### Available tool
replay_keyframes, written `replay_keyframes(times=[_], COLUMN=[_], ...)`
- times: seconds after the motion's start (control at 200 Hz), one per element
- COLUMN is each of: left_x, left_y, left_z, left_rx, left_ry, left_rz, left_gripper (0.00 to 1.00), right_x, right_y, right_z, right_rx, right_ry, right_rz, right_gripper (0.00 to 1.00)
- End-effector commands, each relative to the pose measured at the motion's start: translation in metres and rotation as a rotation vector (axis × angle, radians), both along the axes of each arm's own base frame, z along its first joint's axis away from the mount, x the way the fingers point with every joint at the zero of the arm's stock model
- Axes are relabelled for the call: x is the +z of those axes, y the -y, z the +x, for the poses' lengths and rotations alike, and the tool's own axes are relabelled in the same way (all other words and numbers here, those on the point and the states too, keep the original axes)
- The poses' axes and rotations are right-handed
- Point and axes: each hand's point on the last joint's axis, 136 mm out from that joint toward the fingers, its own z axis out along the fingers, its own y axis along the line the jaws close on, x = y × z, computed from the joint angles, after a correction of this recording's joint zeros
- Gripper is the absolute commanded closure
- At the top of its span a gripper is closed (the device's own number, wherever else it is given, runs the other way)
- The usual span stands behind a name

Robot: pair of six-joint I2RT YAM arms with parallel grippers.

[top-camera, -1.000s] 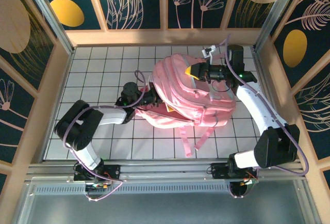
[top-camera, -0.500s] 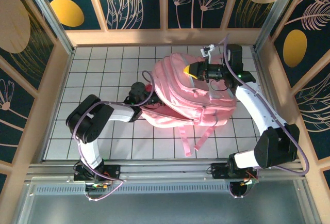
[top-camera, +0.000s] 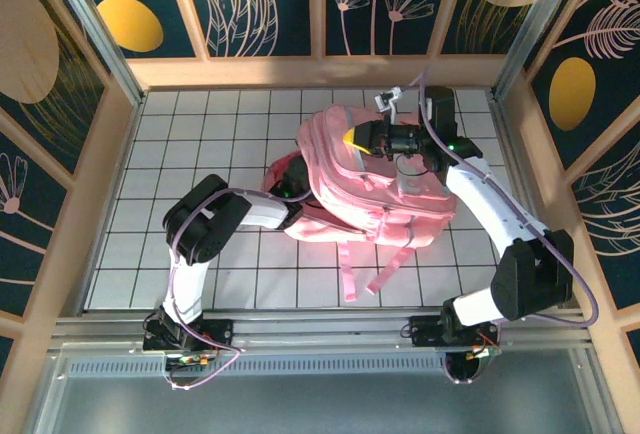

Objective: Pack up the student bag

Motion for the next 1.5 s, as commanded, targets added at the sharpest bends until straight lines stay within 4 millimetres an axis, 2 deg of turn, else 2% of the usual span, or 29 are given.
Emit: replay_keyframes(times=[0.0, 0.145, 0.275, 0.32, 0.385, 0.455, 0.511, 0.611, 0.736, 0.846, 0.946, 1.086, 1.116, 1.131, 1.201, 1.231, 1.331, 1.497], left_x=[0.050, 0.046, 0.043, 0.038, 0.028, 0.019, 0.021, 0.023, 0.022, 0.026, 0.038, 0.061, 0.059, 0.070, 0.082, 0.073, 0.073, 0.075], left_y=[0.019, 0.025, 0.044, 0.051, 0.058, 0.057, 0.055, 0.050, 0.036, 0.017, -0.005, -0.020, -0.022, -0.025, -0.030, -0.034, -0.044, -0.063], left_z=[-0.010, -0.003, -0.004, -0.006, -0.008, -0.008, -0.011, -0.014, -0.019, -0.022, -0.021, -0.031, -0.031, -0.033, -0.035, -0.037, -0.038, -0.034], left_rx=[-0.042, -0.038, -0.086, -0.104, -0.114, -0.106, -0.107, -0.107, -0.085, -0.048, 0.014, 0.023, 0.024, 0.033, 0.051, 0.053, 0.085, 0.156], left_ry=[0.170, 0.154, 0.151, 0.155, 0.163, 0.167, 0.173, 0.185, 0.217, 0.240, 0.259, 0.331, 0.332, 0.350, 0.371, 0.362, 0.358, 0.343], left_rz=[-0.124, -0.144, -0.115, -0.075, 0.002, 0.061, 0.061, 0.076, 0.135, 0.158, 0.163, 0.179, 0.192, 0.177, 0.176, 0.199, 0.218, 0.254], left_gripper=[1.00, 1.00, 0.96, 0.88, 0.72, 0.55, 0.45, 0.33, 0.22, 0.18, 0.15, 0.12, 0.11, 0.11, 0.09, 0.08, 0.06, 0.08], right_x=[0.054, 0.055, 0.053, 0.049, 0.044, 0.042, 0.039, 0.037, 0.036, 0.030, 0.023, 0.017, 0.015, 0.015, 0.012, 0.012, 0.012, 0.009], right_y=[-0.017, -0.021, -0.029, -0.032, -0.035, -0.036, -0.035, -0.032, -0.015, 0.001, 0.013, 0.020, 0.020, 0.021, 0.022, 0.022, 0.024, 0.027], right_z=[-0.016, -0.017, -0.020, -0.019, -0.018, -0.018, -0.017, -0.016, -0.007, -0.001, 0.004, 0.001, 0.000, 0.000, -0.001, -0.002, -0.005, -0.008], right_rx=[0.105, 0.114, 0.132, 0.137, 0.141, 0.140, 0.135, 0.121, 0.058, 0.004, -0.034, -0.061, -0.063, -0.064, -0.068, -0.071, -0.079, -0.089], right_ry=[0.189, 0.188, 0.183, 0.175, 0.165, 0.169, 0.169, 0.177, 0.187, 0.175, 0.151, 0.143, 0.142, 0.141, 0.139, 0.142, 0.153, 0.160], right_rz=[0.093, 0.099, 0.103, 0.098, 0.088, 0.080, 0.070, 0.049, 0.025, 0.019, 0.019, 0.019, 0.018, 0.018, 0.018, 0.019, 0.013, -0.005], right_gripper=[1.00, 1.00, 1.00, 1.00, 1.00, 1.00, 1.00, 1.00, 1.00, 1.00, 1.00, 1.00, 1.00, 1.00, 1.00, 1.00, 1.00, 1.00])
